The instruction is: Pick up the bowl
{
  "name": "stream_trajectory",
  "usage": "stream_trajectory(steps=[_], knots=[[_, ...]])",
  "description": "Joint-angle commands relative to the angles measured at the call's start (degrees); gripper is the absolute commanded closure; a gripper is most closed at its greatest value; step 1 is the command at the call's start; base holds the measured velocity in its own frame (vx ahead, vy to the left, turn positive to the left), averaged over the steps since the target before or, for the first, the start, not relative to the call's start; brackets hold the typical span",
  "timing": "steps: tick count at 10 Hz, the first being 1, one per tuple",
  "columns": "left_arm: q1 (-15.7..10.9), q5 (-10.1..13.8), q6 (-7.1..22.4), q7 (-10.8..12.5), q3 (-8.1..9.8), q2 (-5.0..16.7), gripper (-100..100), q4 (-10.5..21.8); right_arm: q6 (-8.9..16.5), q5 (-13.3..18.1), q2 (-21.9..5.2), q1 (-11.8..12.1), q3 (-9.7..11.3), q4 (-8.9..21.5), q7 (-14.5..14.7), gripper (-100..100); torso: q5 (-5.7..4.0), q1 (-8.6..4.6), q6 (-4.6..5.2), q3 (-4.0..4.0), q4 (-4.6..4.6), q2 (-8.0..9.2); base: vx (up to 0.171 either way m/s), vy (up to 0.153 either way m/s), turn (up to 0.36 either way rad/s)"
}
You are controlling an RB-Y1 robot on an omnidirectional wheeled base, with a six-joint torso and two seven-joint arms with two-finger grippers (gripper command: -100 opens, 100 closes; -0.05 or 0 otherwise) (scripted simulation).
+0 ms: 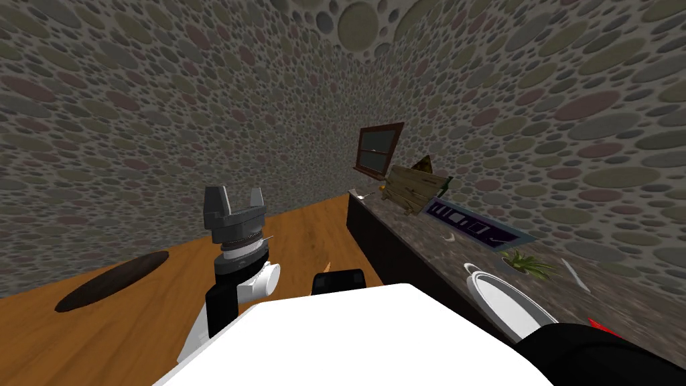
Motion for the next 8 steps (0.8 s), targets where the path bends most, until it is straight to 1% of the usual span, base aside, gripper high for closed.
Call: stream_trajectory(steps=[1, 2, 3, 4, 5, 6, 7, 8], knots=[[0.0, 0.0, 0.0, 0.0, 0.00, 0.0, 0, 0.0, -0.5, 0.6, -0.3, 0.2, -2.9, 0.6, 2.9, 100, 0.00, 0.00, 0.00, 0.00, 0.00, 0.00, 0.203, -0.022, -0.305], [0.0, 0.0, 0.0, 0.0, 0.01, 0.0, 0, 0.0, -0.5, 0.6, -0.3, 0.2, -3.1, 0.6, 4.9, 100, -0.01, -0.02, 0.13, -0.19, -0.06, -0.40, 0.237, -0.003, -0.407], [0.0, 0.0, 0.0, 0.0, 0.01, 0.0, 0, 0.0, -0.5, 0.6, -0.3, 0.2, -3.1, 0.6, 6.0, 100, 0.02, 0.05, 0.13, -0.30, -0.13, -0.52, 0.108, 0.001, -0.250], [0.0, 0.0, 0.0, 0.0, 0.01, 0.0, 0, 0.0, -1.1, 1.2, -0.6, 0.3, -5.9, 1.2, 8.1, 100, 0.04, 0.06, 0.09, -0.16, -0.09, -0.25, 0.218, -0.019, -0.401], [0.0, 0.0, 0.0, 0.0, 0.01, 0.0, 0, 0.0, -1.1, 1.2, -0.6, 0.3, -5.9, 1.2, 9.4, 100, 0.04, -0.01, 0.11, -0.27, -0.11, -0.49, 0.240, -0.004, -0.449], [0.0, 0.0, 0.0, 0.0, 0.01, 0.0, 0, 0.0, -1.1, 1.2, -0.6, 0.3, -5.9, 1.2, 11.1, 100, 0.07, 0.05, 0.13, -0.34, -0.16, -0.56, 0.117, 0.007, -0.240], [0.0, 0.0, 0.0, 0.0, 0.01, 0.0, 0, 0.0, -1.6, 1.9, -0.8, 0.3, -8.8, 1.9, 12.8, 100, 0.08, 0.06, 0.03, -0.19, -0.11, -0.29, 0.240, 0.027, -0.400], [0.0, 0.0, 0.0, 0.0, 0.01, 0.0, 0, 0.0, -1.6, 1.9, -0.8, 0.3, -8.8, 1.9, 13.7, 100, 0.11, 0.14, 0.04, -0.34, -0.14, -0.60, 0.249, 0.020, -0.502]])
